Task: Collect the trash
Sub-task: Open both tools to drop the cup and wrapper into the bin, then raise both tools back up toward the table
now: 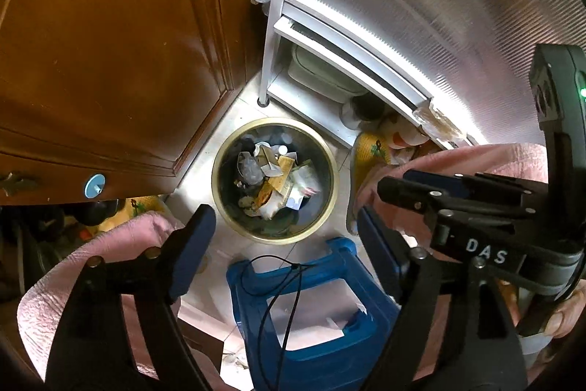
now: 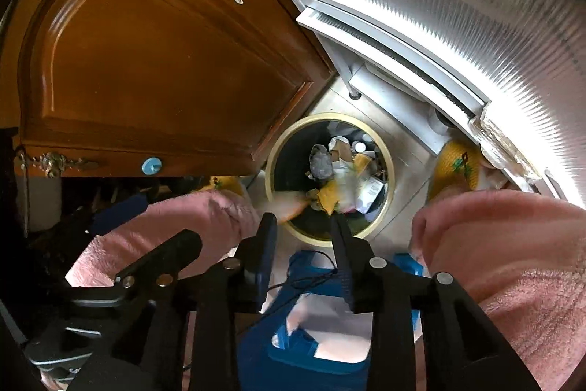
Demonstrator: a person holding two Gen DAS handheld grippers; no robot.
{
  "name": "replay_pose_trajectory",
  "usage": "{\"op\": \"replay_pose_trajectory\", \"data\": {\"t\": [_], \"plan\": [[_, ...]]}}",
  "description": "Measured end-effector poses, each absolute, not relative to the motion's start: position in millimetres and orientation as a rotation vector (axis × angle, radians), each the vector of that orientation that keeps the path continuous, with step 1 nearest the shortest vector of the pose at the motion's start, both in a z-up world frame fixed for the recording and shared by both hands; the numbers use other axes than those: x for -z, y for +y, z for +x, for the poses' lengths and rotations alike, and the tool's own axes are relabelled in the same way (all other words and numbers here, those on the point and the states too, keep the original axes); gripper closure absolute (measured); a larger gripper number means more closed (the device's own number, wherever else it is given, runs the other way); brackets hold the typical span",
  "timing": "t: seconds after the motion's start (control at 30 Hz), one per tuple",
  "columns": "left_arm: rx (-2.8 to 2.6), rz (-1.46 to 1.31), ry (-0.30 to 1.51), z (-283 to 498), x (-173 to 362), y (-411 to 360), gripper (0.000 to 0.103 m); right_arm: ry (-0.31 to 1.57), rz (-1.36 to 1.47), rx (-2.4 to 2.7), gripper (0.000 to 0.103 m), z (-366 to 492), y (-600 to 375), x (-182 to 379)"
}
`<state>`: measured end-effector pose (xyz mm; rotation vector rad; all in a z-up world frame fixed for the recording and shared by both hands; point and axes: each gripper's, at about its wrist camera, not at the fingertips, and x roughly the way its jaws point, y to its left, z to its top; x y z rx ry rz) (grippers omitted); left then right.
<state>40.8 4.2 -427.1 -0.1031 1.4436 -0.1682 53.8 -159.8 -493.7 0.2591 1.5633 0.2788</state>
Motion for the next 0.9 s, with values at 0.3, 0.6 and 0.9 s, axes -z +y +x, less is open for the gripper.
{"op": "replay_pose_trajectory", "data": {"t": [0.3,0.6,0.9], "plan": [[0.165,-0.091,1.404,39.6,417.2,6.3,0.019,1.526,0.218,-0.278,0.069,51.7,-156.3,481.4],[0.171,-0.052,1.335,36.5,391.6,5.2,0.018,1.422,0.136,-0.251,0.067,45.7,-154.5,445.3],[0.176,0.04,1.199,29.0,323.2,-7.5,0.017,1.23,0.082,-0.2,0.066,31.2,-163.7,363.3]]}}
